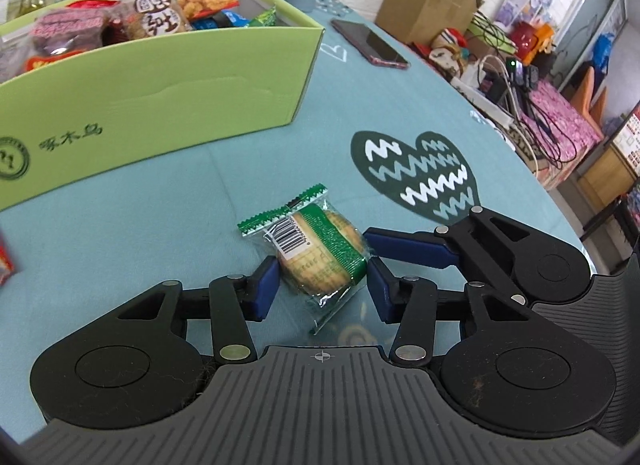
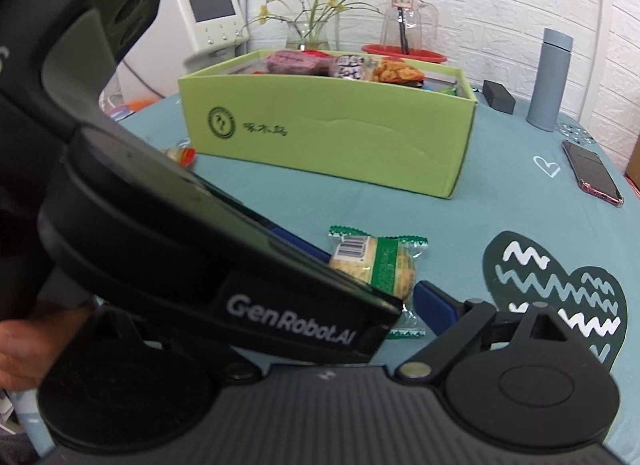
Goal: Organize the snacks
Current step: 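Move the left tool to the green-labelled biscuit packet, then close the left tool on the green-labelled biscuit packet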
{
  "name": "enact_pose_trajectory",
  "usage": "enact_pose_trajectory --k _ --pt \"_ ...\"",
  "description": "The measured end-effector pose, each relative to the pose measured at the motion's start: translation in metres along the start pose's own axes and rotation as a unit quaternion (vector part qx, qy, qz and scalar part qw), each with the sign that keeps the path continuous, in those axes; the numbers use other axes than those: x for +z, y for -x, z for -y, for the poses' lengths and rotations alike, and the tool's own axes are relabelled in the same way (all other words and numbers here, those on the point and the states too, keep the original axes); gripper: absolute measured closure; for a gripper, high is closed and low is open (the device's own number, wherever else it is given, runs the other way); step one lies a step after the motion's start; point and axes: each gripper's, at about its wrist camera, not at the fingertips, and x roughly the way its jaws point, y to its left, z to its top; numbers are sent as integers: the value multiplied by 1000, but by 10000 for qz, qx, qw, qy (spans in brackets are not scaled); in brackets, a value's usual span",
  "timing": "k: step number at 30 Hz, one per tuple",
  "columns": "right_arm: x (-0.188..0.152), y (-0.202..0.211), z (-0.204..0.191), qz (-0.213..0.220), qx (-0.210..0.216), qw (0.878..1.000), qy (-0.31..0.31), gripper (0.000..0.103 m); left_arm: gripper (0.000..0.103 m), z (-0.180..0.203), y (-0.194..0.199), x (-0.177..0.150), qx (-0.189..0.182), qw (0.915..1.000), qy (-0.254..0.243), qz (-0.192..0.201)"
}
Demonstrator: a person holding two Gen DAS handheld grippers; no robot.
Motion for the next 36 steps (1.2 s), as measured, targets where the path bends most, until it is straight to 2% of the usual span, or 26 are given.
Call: enact_pose_trajectory --k 10,15,20,24,36 --pt "-13 13 -14 -74 97 9999 -25 10 71 4 18 -25 -41 9999 115 104" --pt "-17 18 -15 -8 140 9998 -116 10 59 -1 22 -24 -259 9988 386 123" --pt "-20 16 -9 -26 55 9998 -179 10 50 -11 27 -17 -269 9974 596 299" --pt "-19 10 -4 -78 91 9996 -237 10 51 -14 22 -12 -148 9973 660 270" --pt "-15 5 0 -70 74 9995 -285 10 51 -16 19 -8 -175 9967 739 299"
